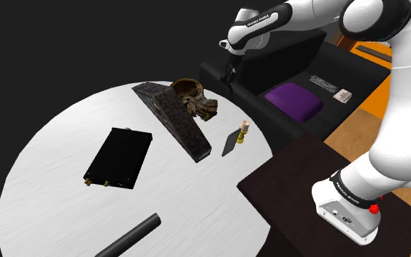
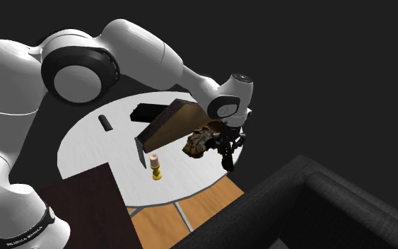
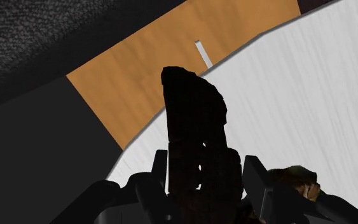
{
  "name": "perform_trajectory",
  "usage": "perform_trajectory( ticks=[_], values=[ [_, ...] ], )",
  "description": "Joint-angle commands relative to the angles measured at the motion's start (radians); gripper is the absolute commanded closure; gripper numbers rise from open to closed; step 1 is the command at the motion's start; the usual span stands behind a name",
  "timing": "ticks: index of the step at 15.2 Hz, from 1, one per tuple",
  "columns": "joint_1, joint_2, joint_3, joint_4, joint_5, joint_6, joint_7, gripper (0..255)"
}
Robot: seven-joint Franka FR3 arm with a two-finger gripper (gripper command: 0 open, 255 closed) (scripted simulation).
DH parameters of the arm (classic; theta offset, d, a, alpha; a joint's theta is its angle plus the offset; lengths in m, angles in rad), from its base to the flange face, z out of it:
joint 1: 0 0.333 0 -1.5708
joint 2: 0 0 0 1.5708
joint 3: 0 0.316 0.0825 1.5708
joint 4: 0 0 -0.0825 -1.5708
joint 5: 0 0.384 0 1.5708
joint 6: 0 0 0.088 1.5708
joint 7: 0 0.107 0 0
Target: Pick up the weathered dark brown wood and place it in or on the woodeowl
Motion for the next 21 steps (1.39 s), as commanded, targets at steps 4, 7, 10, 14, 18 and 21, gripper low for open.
perform_trajectory(
  ticks=[4,7,10,14,18,21],
  values=[
    [-0.001,-0.039,0.002,0.010,0.002,-0.049,0.004,255],
    [-0.002,-0.060,0.004,0.018,0.003,-0.078,0.006,255],
    [-0.003,-0.081,0.005,0.027,0.005,-0.108,0.008,255],
    [-0.004,-0.106,0.006,0.043,0.006,-0.148,0.010,255],
    [0.026,-0.119,0.016,0.053,0.003,-0.168,0.052,255],
    [0.073,-0.117,0.028,0.064,-0.004,-0.171,0.113,255]
  ],
)
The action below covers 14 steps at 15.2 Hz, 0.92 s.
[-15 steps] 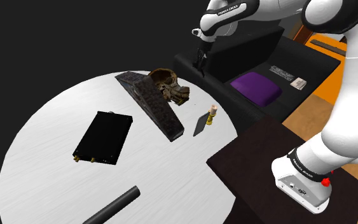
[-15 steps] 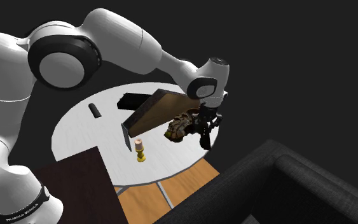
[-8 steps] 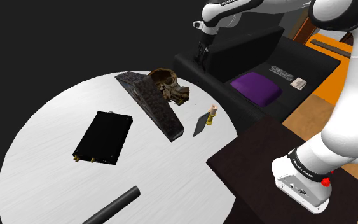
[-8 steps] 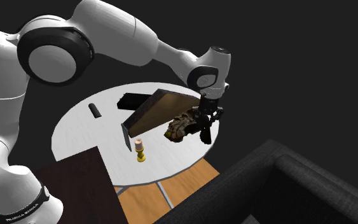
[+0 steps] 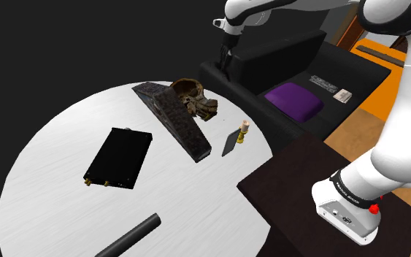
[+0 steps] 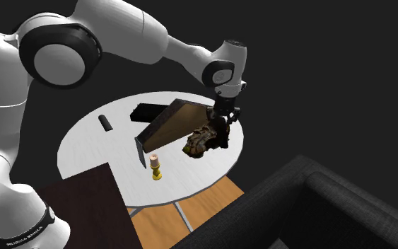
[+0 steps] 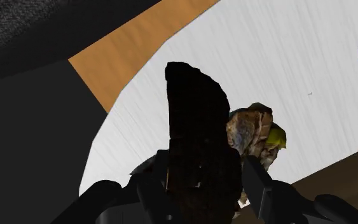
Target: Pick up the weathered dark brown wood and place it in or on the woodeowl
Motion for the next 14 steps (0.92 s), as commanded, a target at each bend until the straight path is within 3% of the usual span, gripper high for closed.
perform_trajectory(
  ticks=[1,11,14],
  values=[
    [0.033,0.006,0.008,0.014,-0.005,-0.004,0.042,255],
    [0.197,0.079,0.042,0.157,-0.039,-0.057,0.243,255],
    [0.198,0.093,0.040,0.139,-0.041,-0.025,0.241,255]
  ],
)
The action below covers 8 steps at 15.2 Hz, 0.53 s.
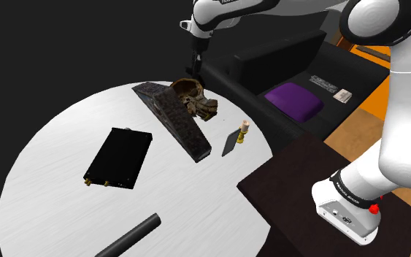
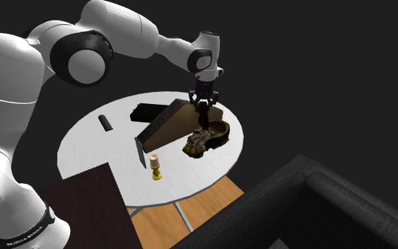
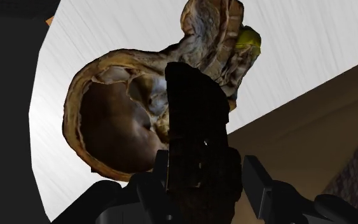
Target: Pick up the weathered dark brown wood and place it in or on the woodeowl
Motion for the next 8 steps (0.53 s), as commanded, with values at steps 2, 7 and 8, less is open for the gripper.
perform_trajectory(
  ticks=[2,7,8],
  values=[
    [0.002,0.017,-0.002,-0.013,-0.002,0.031,0.001,255],
    [0.004,0.046,-0.004,-0.035,-0.006,0.081,-0.001,255],
    [0.004,0.052,-0.005,-0.039,-0.006,0.091,-0.002,255]
  ],
)
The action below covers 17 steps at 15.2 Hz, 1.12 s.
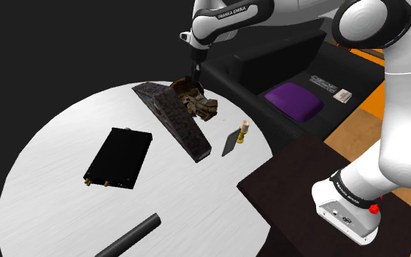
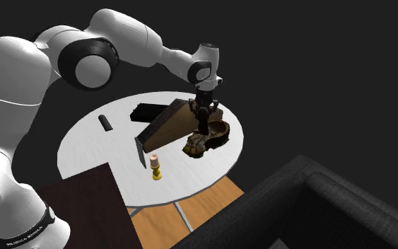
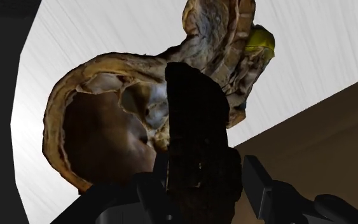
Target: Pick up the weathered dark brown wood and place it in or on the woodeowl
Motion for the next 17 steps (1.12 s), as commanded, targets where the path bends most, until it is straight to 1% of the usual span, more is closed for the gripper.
perform_trajectory(
  ticks=[1,6,14,15,17],
  values=[
    [0.002,0.014,-0.001,-0.003,-0.002,0.018,0.000,255],
    [0.004,0.050,-0.005,-0.015,-0.006,0.065,-0.002,255],
    [0.004,0.050,-0.005,-0.015,-0.006,0.065,-0.002,255],
    [0.004,0.050,-0.005,-0.014,-0.006,0.065,-0.002,0],
    [0.004,0.050,-0.005,-0.015,-0.006,0.065,-0.002,0]
  ],
)
